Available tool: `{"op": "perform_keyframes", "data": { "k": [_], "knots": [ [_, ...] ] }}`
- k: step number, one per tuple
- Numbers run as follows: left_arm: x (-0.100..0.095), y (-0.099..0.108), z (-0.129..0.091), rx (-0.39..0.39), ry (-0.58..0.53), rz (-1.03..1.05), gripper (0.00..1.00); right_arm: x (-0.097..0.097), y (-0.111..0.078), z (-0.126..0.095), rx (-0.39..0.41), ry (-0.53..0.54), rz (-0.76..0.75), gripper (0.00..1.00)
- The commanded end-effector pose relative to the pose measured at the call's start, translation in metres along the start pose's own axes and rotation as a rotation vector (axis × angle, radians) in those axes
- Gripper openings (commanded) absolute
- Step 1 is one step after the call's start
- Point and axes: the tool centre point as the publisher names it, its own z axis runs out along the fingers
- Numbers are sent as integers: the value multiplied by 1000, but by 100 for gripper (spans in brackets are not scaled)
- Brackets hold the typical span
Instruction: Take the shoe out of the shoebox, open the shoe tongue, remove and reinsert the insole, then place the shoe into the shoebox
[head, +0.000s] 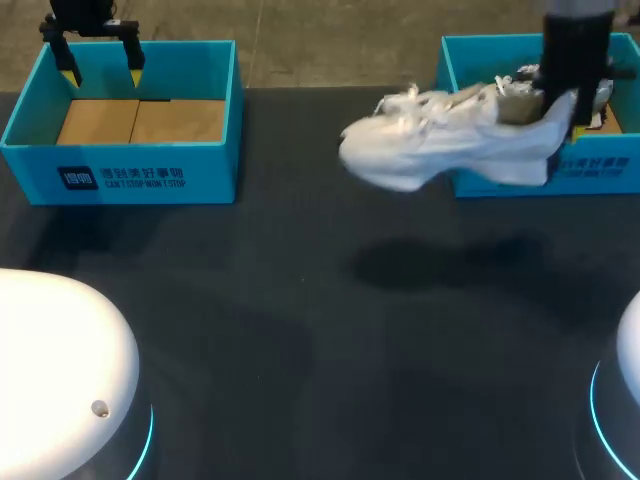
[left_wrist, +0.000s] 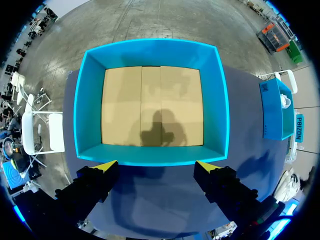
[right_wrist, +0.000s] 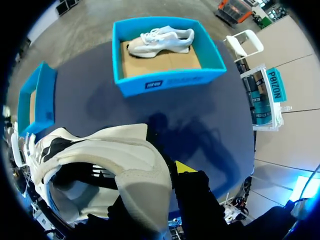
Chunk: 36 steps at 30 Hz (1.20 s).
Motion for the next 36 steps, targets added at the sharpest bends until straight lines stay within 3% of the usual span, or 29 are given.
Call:
{"op": "perform_keyframes", "data": {
  "k": [1,8,18,28,36],
  "knots": [
    [0,0,0,0,-1,0,100,27,-35,18,-49,-37,11,0],
    [0,0,0,0,-1,0,100,59,-67,44,-69,-65,-12,0],
    [0,0,0,0,-1,0,100,106,-98,87,-52,2,-64,0],
    [0,0,0,0,-1,0,100,124,-124,118,-52,42,-45,0],
    [0,0,0,0,-1,0,100,126,-131,120,-69,58,-58,0]
  ]
}}
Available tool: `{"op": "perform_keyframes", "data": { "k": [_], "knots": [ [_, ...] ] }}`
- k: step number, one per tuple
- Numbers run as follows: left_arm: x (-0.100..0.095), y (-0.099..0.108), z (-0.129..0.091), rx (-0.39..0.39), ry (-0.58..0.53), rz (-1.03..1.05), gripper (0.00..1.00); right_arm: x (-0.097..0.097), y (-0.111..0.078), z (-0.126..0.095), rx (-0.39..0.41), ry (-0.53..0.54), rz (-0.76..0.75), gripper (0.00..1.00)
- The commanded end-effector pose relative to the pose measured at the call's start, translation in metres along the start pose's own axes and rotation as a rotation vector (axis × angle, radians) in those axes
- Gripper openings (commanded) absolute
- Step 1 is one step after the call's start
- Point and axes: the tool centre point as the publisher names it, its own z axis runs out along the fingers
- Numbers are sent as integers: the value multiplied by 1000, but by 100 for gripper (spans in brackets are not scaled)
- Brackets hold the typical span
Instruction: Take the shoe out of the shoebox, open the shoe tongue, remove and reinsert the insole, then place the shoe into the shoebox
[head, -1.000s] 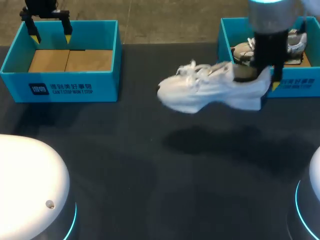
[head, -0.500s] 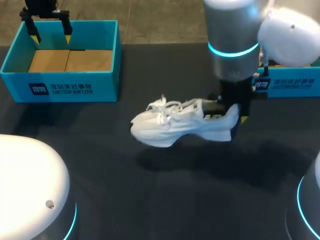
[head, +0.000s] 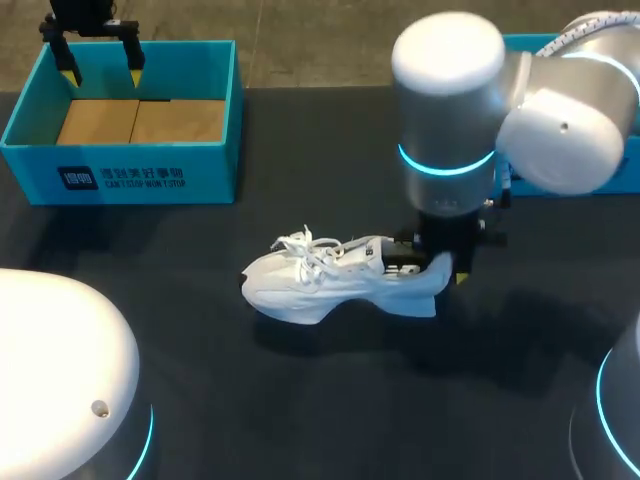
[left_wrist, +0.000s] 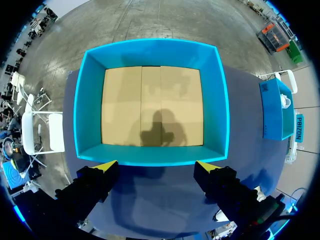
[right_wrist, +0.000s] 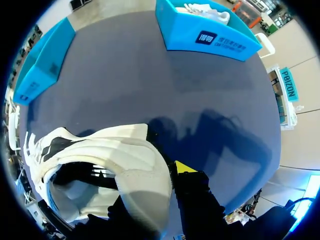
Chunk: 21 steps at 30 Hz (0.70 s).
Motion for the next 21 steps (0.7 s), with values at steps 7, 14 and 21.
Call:
{"op": "perform_keyframes", "data": {
  "k": [7,14,21],
  "knots": [
    [0,0,0,0,-1,0,100,-1,1,-2,2,2,7,0],
    [0,0,0,0,-1,0,100,27,-11,12,20,-7,-38,0],
    [0,0,0,0,-1,0,100,40,-20,31,26,-8,-51,0]
  ]
}}
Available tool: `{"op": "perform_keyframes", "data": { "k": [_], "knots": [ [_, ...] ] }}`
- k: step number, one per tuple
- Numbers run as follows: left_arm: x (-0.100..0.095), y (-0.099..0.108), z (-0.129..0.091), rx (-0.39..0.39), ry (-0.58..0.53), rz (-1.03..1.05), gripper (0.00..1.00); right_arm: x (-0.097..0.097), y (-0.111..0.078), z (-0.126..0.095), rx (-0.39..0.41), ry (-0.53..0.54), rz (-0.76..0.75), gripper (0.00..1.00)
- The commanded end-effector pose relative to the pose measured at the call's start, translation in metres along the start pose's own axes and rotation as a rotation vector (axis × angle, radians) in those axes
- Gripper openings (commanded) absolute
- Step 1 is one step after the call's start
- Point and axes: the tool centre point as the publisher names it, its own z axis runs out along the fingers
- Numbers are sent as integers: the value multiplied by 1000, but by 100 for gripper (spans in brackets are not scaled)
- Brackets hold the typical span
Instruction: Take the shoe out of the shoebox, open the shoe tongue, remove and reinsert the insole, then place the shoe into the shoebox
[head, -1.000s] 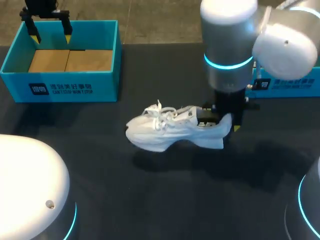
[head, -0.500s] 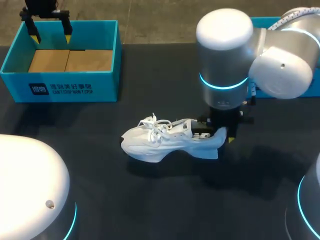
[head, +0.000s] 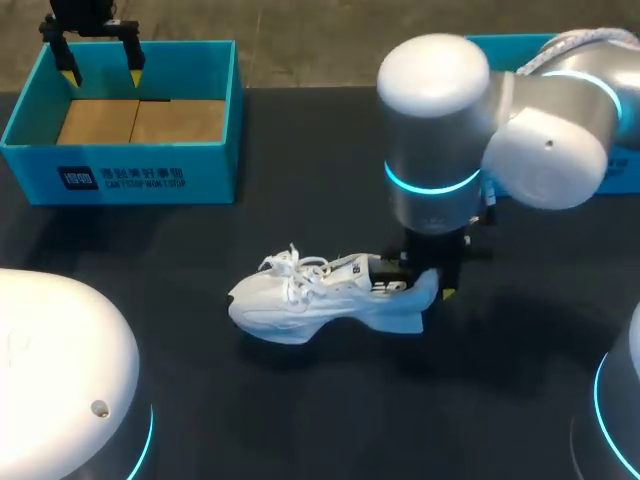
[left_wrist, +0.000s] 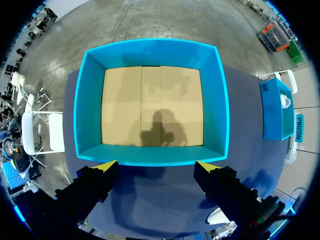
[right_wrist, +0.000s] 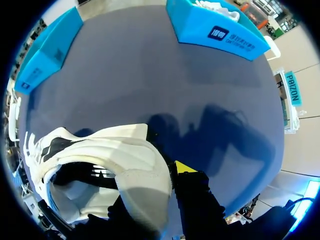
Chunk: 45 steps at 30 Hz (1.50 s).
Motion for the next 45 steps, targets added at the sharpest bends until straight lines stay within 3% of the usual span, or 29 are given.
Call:
{"op": "perform_keyframes", "data": {
  "k": [1,10,28,29,30,31,32,33,39,45],
  "knots": [
    [0,0,0,0,-1,0,100,20,-1,17,0,-18,6,0],
    [0,0,0,0,-1,0,100,27,-9,47,14,-4,15,0],
    [0,0,0,0,-1,0,100,23,-14,62,23,-3,17,0],
    [0,0,0,0,-1,0,100,23,-14,62,26,-7,14,20],
    [0,0,0,0,-1,0,100,23,-14,62,27,-8,13,27],
    [0,0,0,0,-1,0,100,22,-14,62,29,-8,12,45],
    [0,0,0,0,-1,0,100,22,-14,62,30,-8,12,68],
    [0,0,0,0,-1,0,100,21,-14,62,34,-7,11,100],
    [0,0,0,0,-1,0,100,20,-13,58,43,8,14,100],
    [0,0,0,0,-1,0,100,19,-10,39,72,31,27,100]
  ]
}}
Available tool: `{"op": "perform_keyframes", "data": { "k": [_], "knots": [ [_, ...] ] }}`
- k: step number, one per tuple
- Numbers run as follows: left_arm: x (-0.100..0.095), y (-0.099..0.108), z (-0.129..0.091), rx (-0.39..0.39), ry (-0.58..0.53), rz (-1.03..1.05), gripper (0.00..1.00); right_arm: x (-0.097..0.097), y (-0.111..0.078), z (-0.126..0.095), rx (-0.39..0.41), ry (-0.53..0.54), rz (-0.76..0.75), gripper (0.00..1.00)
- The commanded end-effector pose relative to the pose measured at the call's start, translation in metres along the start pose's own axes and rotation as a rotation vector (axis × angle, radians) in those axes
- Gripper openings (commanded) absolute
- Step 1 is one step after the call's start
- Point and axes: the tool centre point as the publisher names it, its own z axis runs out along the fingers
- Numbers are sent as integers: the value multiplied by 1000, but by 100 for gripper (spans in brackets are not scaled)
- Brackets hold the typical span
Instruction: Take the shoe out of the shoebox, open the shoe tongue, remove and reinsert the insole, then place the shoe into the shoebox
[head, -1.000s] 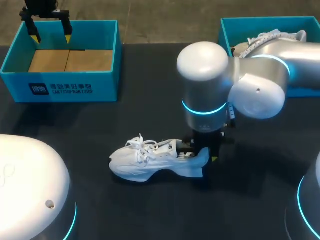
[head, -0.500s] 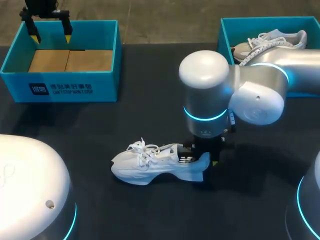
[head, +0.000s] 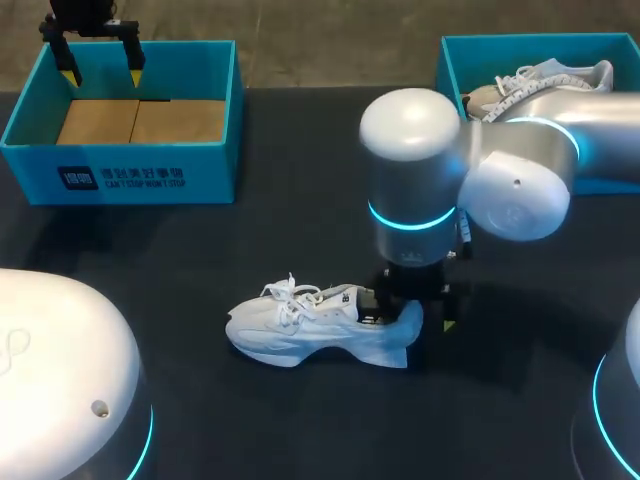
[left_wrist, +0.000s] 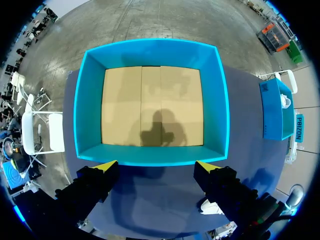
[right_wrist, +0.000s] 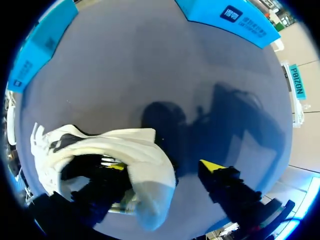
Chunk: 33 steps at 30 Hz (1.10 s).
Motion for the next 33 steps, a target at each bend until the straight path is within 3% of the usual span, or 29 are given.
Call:
{"op": "perform_keyframes", "data": {
  "k": [1,15,22,26,31,32,33],
  "knots": [
    [0,0,0,0,-1,0,100,-5,3,-18,4,23,-3,100],
    [0,0,0,0,-1,0,100,-32,20,-77,30,181,-88,100],
    [0,0,0,0,-1,0,100,-40,22,-96,-7,292,-277,100],
    [0,0,0,0,-1,0,100,-45,23,-98,-75,397,-452,100],
    [0,0,0,0,-1,0,100,-52,23,-98,-222,534,-680,100],
    [0,0,0,0,-1,0,100,-53,25,-96,-169,553,-717,100],
    [0,0,0,0,-1,0,100,-53,25,-96,-169,553,-717,100]
  ]
}}
